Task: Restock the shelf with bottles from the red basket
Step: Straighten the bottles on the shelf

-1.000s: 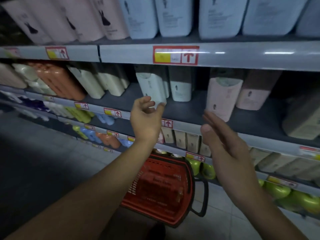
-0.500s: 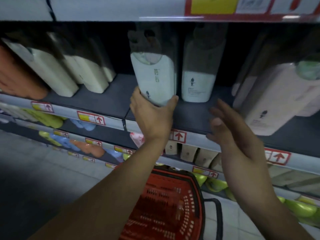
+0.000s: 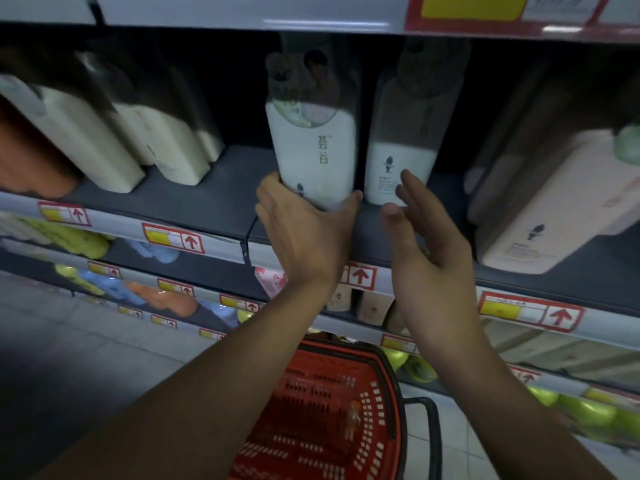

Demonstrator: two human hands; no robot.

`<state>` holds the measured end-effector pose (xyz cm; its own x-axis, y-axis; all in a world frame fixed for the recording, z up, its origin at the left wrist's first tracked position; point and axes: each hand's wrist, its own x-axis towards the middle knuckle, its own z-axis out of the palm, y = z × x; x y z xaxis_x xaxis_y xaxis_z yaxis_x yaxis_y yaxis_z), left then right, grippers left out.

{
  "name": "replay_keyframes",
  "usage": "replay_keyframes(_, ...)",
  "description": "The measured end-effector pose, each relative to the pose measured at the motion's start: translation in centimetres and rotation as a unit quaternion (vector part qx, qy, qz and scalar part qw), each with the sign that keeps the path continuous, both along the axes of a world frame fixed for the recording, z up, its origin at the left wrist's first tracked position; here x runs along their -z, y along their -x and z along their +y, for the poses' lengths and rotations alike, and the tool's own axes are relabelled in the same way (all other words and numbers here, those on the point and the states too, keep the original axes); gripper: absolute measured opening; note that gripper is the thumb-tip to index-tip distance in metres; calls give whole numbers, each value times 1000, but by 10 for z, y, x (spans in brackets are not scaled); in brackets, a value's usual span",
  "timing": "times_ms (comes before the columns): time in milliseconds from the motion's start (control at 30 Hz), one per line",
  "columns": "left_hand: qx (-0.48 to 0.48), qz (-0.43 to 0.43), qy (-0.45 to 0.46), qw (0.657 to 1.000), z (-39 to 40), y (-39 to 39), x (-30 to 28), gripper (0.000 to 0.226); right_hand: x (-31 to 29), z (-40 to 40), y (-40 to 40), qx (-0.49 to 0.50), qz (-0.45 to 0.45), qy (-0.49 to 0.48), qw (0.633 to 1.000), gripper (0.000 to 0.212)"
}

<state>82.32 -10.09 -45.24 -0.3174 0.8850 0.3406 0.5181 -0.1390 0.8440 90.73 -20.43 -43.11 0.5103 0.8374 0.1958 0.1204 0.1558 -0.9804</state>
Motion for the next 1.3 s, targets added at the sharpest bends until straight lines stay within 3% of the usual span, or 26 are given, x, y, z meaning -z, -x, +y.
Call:
replay_keyframes(167, 20, 7, -4, 1000, 2, 3, 2, 83, 8, -7, -8, 11, 2, 22, 1000, 43)
replay_keyframes(367, -15, -2, 27, 1000, -25, -3, -10, 116, 0, -37, -31, 12, -62, 32, 997, 48)
replay_keyframes(467, 5, -84, -8, 996, -78, -33, -18, 83, -10, -69, -62, 42, -60, 23, 997, 47)
replay_keyframes(533, 92, -167, -6, 982, -119, -70, -29, 51, -20, -96, -87, 65, -38, 20, 997, 43)
replay_keyframes(633, 248, -217, 23, 944, -177, -136, -50, 18, -38, -140, -130, 112, -32, -2, 993, 36)
replay_keyframes(733, 375, -224, 76, 896, -222, -192, -67, 20, -53, -185, -172, 153, -28, -3, 988, 33)
replay_keyframes(867, 455, -189, 137, 859, -272, -251, -79, 24, -67, -257, -231, 204, -7, 11, 979, 37)
replay_keyframes(1100, 412, -137, 163, 886, -310, -300, -70, 28, -55, -342, -278, 245, 10, 55, 968, 40)
replay_keyframes(1300, 346, -79, 133, 925, -320, -310, -55, 40, -30, -362, -287, 222, -19, 110, 969, 40)
